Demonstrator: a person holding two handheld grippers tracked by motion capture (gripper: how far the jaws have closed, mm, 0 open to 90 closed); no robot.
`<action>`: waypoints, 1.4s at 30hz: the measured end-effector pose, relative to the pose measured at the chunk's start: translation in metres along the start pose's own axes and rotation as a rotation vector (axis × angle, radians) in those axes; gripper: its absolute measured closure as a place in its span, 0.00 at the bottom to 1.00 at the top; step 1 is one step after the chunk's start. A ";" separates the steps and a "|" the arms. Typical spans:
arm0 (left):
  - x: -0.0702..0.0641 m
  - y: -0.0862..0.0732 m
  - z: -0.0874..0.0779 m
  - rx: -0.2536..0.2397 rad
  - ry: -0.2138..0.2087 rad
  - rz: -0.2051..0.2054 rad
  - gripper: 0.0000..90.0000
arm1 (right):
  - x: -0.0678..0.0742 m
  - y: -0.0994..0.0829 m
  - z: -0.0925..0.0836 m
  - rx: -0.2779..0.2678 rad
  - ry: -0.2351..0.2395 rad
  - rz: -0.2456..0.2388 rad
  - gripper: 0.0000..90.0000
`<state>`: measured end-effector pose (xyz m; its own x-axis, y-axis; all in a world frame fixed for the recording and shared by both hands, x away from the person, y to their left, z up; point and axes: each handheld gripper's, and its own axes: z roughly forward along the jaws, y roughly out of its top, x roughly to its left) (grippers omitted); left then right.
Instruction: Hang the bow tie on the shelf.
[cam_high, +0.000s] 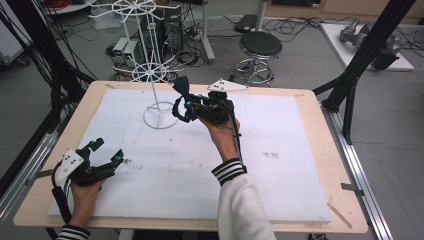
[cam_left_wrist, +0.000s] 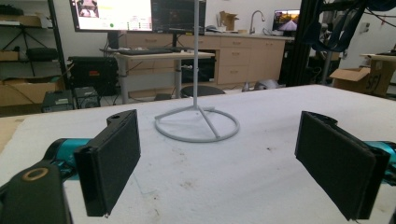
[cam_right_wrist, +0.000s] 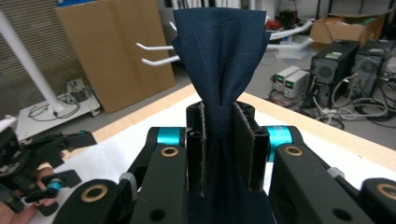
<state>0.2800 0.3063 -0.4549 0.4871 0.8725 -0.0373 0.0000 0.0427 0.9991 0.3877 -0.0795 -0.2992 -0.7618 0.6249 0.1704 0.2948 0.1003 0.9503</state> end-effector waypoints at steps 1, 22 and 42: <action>0.000 0.000 0.000 0.000 0.000 -0.001 0.16 | 0.002 0.001 0.001 -0.002 0.003 -0.004 0.84; 0.000 0.000 0.000 -0.002 -0.001 -0.002 0.16 | 0.025 0.029 0.024 -0.019 0.033 -0.066 0.84; 0.001 0.000 0.000 -0.002 -0.001 -0.012 0.16 | -0.010 0.045 0.045 -0.027 0.005 -0.044 0.84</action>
<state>0.2806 0.3076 -0.4548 0.4877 0.8716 -0.0493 0.0042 0.0541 0.9985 0.4345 -0.0466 -0.2703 -0.7766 0.6166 0.1291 0.2452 0.1070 0.9636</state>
